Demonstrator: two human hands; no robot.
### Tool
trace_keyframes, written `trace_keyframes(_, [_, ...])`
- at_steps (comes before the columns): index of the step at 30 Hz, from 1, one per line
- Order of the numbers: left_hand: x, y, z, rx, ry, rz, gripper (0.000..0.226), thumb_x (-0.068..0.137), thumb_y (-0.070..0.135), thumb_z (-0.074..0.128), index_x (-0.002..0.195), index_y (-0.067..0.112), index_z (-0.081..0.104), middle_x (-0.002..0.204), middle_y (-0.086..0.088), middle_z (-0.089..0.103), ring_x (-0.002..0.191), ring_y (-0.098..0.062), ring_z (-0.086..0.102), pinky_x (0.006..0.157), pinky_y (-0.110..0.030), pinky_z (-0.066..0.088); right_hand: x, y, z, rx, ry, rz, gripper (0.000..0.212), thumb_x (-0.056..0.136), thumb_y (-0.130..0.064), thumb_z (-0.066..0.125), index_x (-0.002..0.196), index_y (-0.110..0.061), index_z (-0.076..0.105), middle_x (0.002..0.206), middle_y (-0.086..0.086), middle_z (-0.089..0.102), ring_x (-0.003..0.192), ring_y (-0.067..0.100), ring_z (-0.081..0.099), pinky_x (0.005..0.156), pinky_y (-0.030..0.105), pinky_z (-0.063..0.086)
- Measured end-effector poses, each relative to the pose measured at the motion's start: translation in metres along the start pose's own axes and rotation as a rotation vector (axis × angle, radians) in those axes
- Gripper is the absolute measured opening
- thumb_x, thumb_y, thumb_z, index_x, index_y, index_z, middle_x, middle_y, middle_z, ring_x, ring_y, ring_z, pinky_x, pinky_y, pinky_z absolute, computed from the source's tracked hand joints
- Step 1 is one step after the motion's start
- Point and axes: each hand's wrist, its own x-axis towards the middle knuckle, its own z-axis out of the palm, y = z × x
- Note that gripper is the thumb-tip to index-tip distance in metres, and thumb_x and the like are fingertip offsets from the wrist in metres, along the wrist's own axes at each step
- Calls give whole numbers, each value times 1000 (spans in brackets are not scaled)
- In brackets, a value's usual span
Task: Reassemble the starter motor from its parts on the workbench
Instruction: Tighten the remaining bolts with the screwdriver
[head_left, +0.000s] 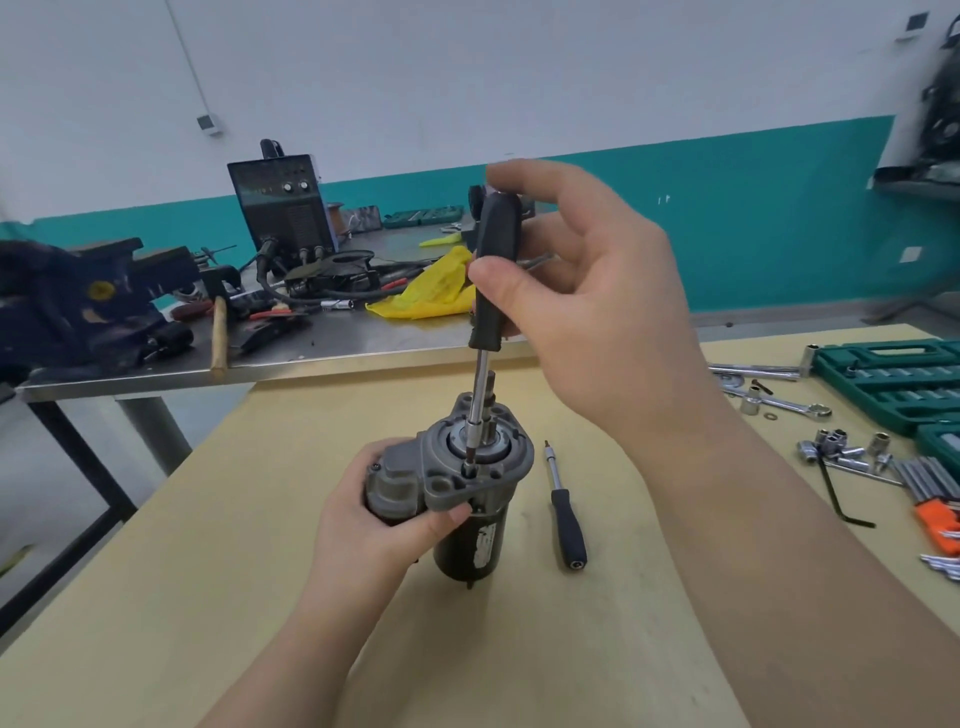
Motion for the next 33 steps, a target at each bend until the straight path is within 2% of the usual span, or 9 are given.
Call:
trace_keyframes(5, [0, -1, 1, 4, 4, 10, 63, 56, 45, 96, 114, 38, 73, 102, 1, 81, 76, -5, 73, 58, -19, 55, -5, -6, 7, -273, 120, -60, 39, 94, -26, 77, 129, -35, 64, 84, -22, 67, 80, 9, 72, 80, 39, 64])
trace_keyframes(11, [-2, 0, 6, 43, 21, 29, 66, 56, 48, 95, 116, 38, 72, 103, 4, 82, 79, -5, 74, 58, -17, 54, -10, -8, 12, -496, 253, -184, 32, 92, -25, 75, 121, -23, 62, 85, -8, 66, 74, 18, 65, 69, 39, 58])
trace_keyframes(13, [-2, 0, 7, 47, 29, 30, 69, 55, 49, 95, 118, 39, 72, 104, 5, 82, 82, -6, 75, 58, -17, 54, -7, -7, 9, -421, 185, -132, 34, 94, -29, 76, 125, -27, 62, 89, -16, 65, 80, 11, 67, 75, 36, 59])
trace_keyframes(16, [-3, 1, 6, 44, 31, 29, 67, 54, 50, 95, 116, 42, 72, 105, 5, 81, 85, -5, 76, 58, -18, 55, -1, -3, 0, -198, 28, 5, 41, 97, -27, 73, 135, -32, 60, 112, -20, 70, 103, 7, 71, 92, 36, 62])
trace_keyframes(19, [-3, 1, 4, 48, 21, 32, 64, 54, 48, 96, 113, 43, 72, 106, 7, 81, 89, -8, 77, 60, -18, 57, 2, 0, -5, -30, -50, 42, 44, 97, -13, 69, 136, -31, 61, 114, -7, 74, 95, 14, 77, 84, 41, 66])
trace_keyframes(24, [-1, -1, 1, 93, -22, 51, 74, 50, 41, 98, 118, 41, 70, 113, 8, 81, 100, -10, 78, 71, -24, 63, -2, 3, 2, -302, 135, -92, 41, 90, -25, 79, 126, -36, 62, 80, -14, 66, 72, 10, 69, 67, 24, 59])
trace_keyframes(28, [0, -4, 0, 127, -28, 67, 76, 46, 40, 99, 116, 44, 69, 112, 10, 81, 101, -9, 78, 74, -23, 62, -1, 4, 4, -264, 115, -51, 39, 94, -34, 76, 130, -36, 61, 99, -17, 68, 88, 8, 71, 76, 30, 62])
trace_keyframes(30, [0, -4, -1, 146, -30, 75, 74, 47, 41, 98, 114, 46, 68, 111, 12, 81, 100, -6, 77, 73, -22, 61, 1, 4, 2, -124, 50, 11, 38, 99, -27, 70, 135, -33, 61, 112, -15, 71, 96, 9, 73, 81, 33, 66])
trace_keyframes(33, [0, -4, -1, 167, -23, 79, 74, 48, 42, 97, 115, 46, 68, 111, 14, 80, 99, -4, 77, 71, -19, 61, 1, 5, 0, -27, 6, 34, 42, 100, -13, 67, 137, -30, 60, 113, -8, 73, 89, 14, 78, 78, 36, 67])
